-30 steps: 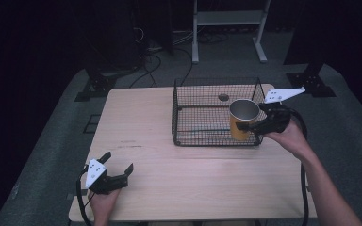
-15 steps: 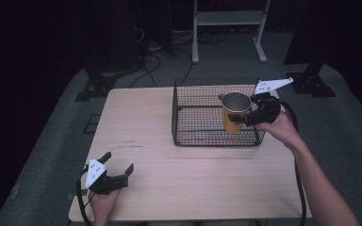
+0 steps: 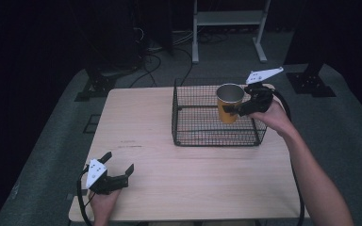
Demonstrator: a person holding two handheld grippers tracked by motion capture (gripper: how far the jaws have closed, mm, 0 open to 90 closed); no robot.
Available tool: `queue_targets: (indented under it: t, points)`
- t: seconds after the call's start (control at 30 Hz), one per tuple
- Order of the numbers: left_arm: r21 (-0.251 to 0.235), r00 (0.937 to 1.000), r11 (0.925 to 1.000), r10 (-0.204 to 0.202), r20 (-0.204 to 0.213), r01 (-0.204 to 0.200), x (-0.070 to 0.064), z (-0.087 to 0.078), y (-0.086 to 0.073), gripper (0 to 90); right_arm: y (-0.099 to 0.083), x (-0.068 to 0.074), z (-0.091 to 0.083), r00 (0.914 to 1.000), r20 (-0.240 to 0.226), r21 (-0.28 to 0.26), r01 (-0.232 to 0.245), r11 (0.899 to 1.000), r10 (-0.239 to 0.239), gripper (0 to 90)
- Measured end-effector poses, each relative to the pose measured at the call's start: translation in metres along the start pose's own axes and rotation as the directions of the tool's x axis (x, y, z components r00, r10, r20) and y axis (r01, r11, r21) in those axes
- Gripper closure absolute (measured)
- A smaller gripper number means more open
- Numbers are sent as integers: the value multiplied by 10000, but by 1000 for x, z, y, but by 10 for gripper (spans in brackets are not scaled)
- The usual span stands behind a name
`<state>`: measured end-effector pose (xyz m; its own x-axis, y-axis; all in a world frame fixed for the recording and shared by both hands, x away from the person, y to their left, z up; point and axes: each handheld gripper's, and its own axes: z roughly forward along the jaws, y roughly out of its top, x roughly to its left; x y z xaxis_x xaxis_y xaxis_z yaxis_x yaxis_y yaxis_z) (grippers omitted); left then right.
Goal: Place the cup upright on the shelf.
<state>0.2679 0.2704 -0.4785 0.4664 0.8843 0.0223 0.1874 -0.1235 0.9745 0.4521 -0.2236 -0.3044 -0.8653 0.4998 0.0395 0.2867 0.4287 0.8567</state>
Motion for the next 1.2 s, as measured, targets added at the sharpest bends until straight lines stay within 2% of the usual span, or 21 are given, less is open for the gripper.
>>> queue_targets:
  t: [0.23,0.67,1.2]
  points:
    - [9,10000,10000,-27,34,27,0,0,0,18,6,-11,8,9998,36,-48,-197,9998,197,140]
    - [27,10000,10000,-28,58,28,1,1,0,18,3,-24,26,9985,-63,-137,-554,9984,553,139]
    - [-21,10000,10000,-43,47,43,1,0,0,18,-5,-35,52,9976,-137,205,-679,9975,682,139]
